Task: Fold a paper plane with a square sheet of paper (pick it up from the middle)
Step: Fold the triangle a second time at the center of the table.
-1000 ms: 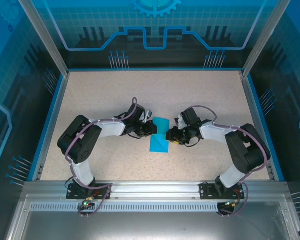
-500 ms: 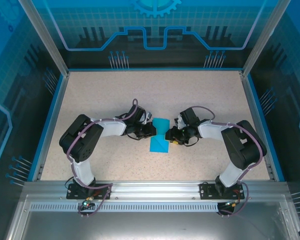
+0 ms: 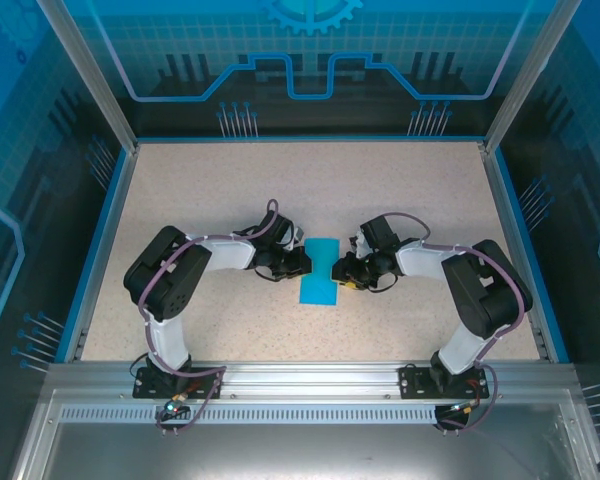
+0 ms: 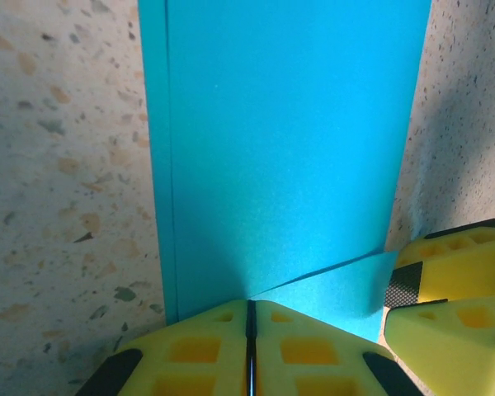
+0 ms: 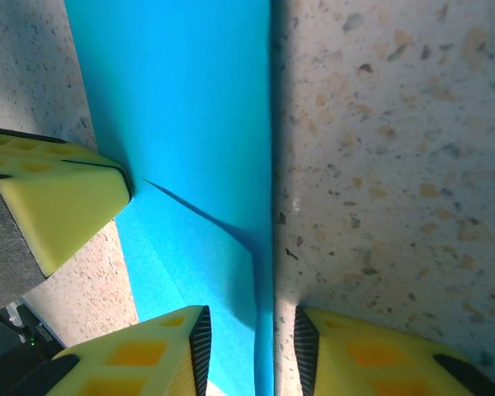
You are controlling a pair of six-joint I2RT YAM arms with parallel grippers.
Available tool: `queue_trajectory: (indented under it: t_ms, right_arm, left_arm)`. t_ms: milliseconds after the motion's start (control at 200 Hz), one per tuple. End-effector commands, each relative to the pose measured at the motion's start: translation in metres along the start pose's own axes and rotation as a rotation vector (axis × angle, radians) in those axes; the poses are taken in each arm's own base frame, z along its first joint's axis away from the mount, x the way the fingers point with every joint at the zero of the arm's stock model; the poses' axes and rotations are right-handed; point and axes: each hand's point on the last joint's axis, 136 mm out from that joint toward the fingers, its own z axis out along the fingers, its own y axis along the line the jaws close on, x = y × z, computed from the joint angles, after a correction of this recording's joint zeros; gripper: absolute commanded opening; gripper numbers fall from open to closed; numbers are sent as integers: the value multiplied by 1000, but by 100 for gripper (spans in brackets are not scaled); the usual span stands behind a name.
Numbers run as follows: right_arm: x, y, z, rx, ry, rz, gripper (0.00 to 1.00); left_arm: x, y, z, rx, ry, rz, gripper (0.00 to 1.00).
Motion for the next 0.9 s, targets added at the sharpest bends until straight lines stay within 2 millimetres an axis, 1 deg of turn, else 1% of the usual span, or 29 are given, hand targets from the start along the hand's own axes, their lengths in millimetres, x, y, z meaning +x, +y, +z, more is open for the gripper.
queue_trajectory:
  t_ms: [0, 110, 175, 245, 345, 420, 565, 615, 815, 890]
  right_arm:
    - [-8, 17, 5, -61, -7, -28, 35]
    - [-9, 17, 6, -53, -7, -32, 35]
    - [-9, 14, 8, -43, -6, -24, 35]
    - [-8, 15, 10, -53, -1, -19, 32]
    - [-8, 18, 10, -66, -10, -22, 31]
    - [-8, 17, 9, -59, -14, -17, 28]
    - [-9, 20, 6, -69, -17, -20, 29]
    - [-9, 17, 7, -61, -20, -12, 29]
    - [-10, 16, 2, -76, -35, -20, 31]
    - [-9, 13, 0, -94, -44, -18, 34]
  left_arm:
    - [3, 2, 4, -26, 18, 19, 11]
    - [3, 2, 5, -25, 20, 19, 11]
    - [3, 1, 5, -23, 20, 21, 11]
    - [3, 1, 5, -25, 21, 21, 11]
    - [4, 1, 5, -26, 24, 21, 11]
    - [4, 1, 5, -27, 23, 22, 11]
    - [4, 1, 5, -29, 21, 21, 11]
    - [4, 1, 5, -29, 21, 24, 11]
    - [3, 1, 3, -37, 16, 23, 11]
    - [2, 2, 2, -44, 11, 21, 11]
